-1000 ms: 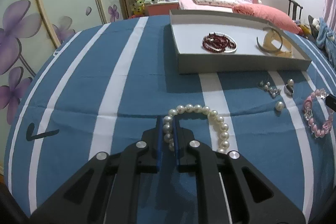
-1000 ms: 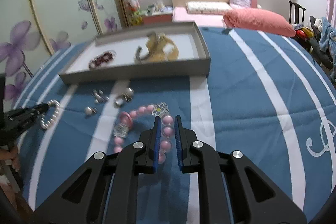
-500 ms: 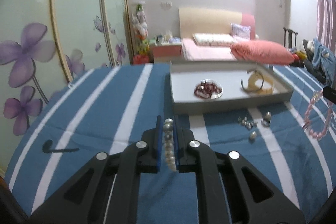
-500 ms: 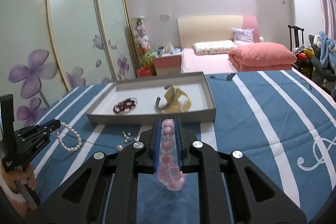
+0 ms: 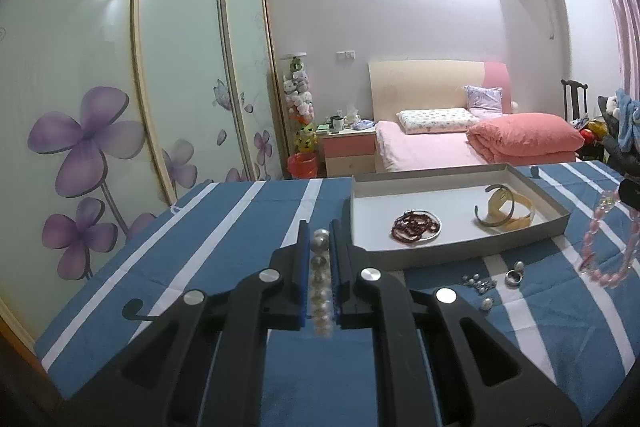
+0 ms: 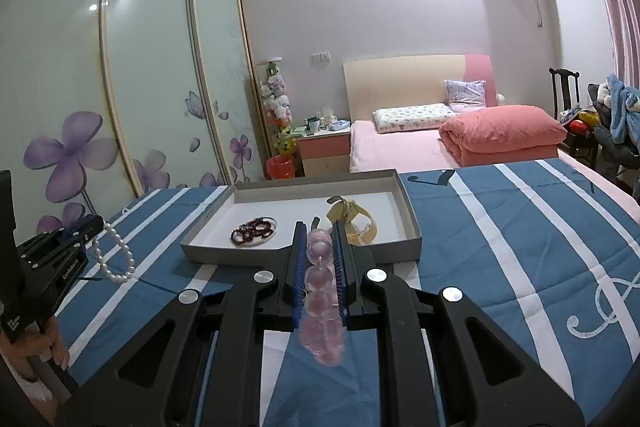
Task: Organize jewelry
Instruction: 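Carry the pearl and pink bracelets up toward the gray tray, then lower both bracelets into the tray and open both grippers, then grasp a pearl earring with the left gripper while the right gripper grasps another pearl earring, then carry both pearl earrings up toward the gray tray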
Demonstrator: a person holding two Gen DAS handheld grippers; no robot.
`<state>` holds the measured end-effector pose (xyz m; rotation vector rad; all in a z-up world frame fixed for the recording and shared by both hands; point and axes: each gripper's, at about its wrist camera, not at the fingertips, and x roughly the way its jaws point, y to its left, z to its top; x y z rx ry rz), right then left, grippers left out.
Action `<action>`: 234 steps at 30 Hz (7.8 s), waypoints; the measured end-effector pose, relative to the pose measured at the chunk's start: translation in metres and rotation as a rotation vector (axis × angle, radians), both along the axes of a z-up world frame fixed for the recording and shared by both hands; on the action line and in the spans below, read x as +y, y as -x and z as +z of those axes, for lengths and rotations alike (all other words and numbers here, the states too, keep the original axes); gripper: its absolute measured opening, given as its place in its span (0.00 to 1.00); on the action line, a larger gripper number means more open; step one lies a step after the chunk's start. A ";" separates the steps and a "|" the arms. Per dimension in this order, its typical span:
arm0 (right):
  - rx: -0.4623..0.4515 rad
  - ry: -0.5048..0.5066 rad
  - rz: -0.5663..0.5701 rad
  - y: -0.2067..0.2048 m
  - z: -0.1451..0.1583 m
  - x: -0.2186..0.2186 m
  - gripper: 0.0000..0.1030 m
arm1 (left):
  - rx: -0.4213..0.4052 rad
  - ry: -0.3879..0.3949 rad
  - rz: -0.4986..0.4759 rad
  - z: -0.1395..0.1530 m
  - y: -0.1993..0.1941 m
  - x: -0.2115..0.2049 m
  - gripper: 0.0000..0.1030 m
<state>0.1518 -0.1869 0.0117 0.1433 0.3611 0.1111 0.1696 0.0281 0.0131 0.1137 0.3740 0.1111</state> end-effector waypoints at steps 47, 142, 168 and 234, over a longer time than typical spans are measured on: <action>-0.194 0.036 -0.019 -0.006 0.026 0.016 0.14 | -0.145 -0.030 -0.024 0.032 -0.018 -0.044 0.10; -0.074 0.019 -0.004 -0.103 0.000 0.012 0.41 | 0.003 0.063 -0.149 -0.014 -0.168 -0.066 0.29; 0.116 -0.011 -0.004 -0.035 -0.027 -0.005 0.41 | 0.359 0.049 -0.444 -0.058 -0.082 -0.072 0.45; 0.517 0.063 0.013 -0.090 -0.082 0.004 0.14 | 0.536 0.130 -0.212 -0.094 -0.109 -0.004 0.15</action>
